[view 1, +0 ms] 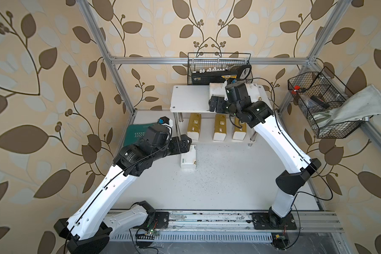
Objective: Place the tissue boxes on the shelf by color
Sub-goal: Place a box of tissues on the shelf.
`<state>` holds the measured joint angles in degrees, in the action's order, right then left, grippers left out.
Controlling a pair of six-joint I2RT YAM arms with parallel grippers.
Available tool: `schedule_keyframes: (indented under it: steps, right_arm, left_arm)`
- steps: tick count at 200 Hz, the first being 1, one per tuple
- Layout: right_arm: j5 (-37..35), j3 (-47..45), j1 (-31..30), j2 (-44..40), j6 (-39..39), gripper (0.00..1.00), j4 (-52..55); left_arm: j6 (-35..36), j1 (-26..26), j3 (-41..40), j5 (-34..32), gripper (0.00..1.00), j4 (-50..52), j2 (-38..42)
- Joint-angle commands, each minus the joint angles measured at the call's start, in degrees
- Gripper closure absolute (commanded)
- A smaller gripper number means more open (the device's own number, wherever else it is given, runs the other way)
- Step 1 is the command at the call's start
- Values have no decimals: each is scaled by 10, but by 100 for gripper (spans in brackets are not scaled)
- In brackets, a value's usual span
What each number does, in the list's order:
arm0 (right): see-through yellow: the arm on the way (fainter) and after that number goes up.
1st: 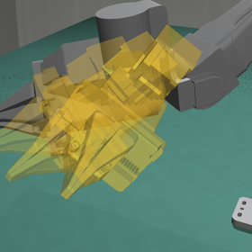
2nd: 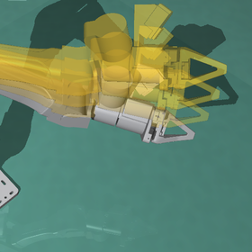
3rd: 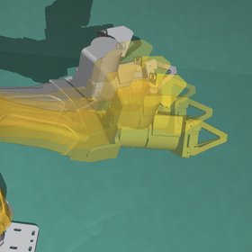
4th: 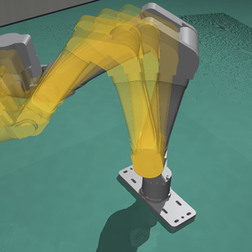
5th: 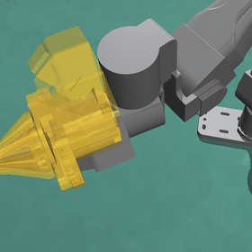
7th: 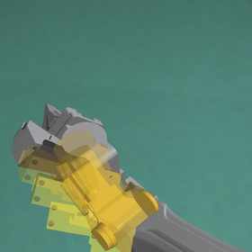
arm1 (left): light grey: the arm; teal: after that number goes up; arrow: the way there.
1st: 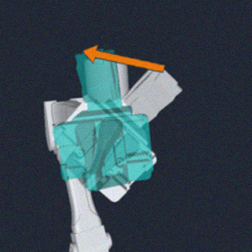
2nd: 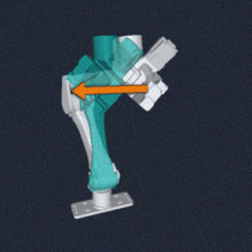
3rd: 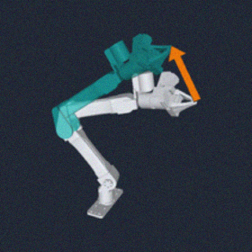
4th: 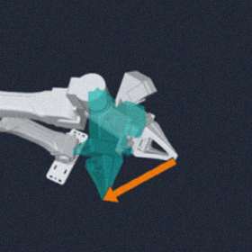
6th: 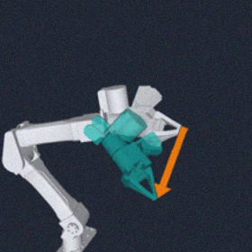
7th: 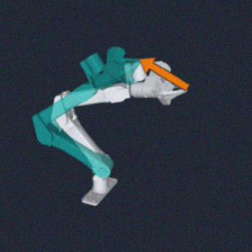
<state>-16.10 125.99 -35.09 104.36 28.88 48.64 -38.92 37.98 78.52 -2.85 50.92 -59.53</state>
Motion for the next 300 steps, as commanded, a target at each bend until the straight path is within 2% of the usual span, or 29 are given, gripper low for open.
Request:
schedule_keyframes:
  steps: [1, 70, 300]
  right_arm:
    - [-6, -5, -8, -25, -9, 1, -5]
    - [-23, -39, -9, -52, -22, 1, -11]
    - [-22, -47, 34, -42, -34, 1, -7]
  left_arm:
    - [6, 4, -1, 1, 1, -17, 7]
    - [3, 3, 2, 7, 1, -21, -1]
    - [4, 4, 6, 7, 1, -21, -3]
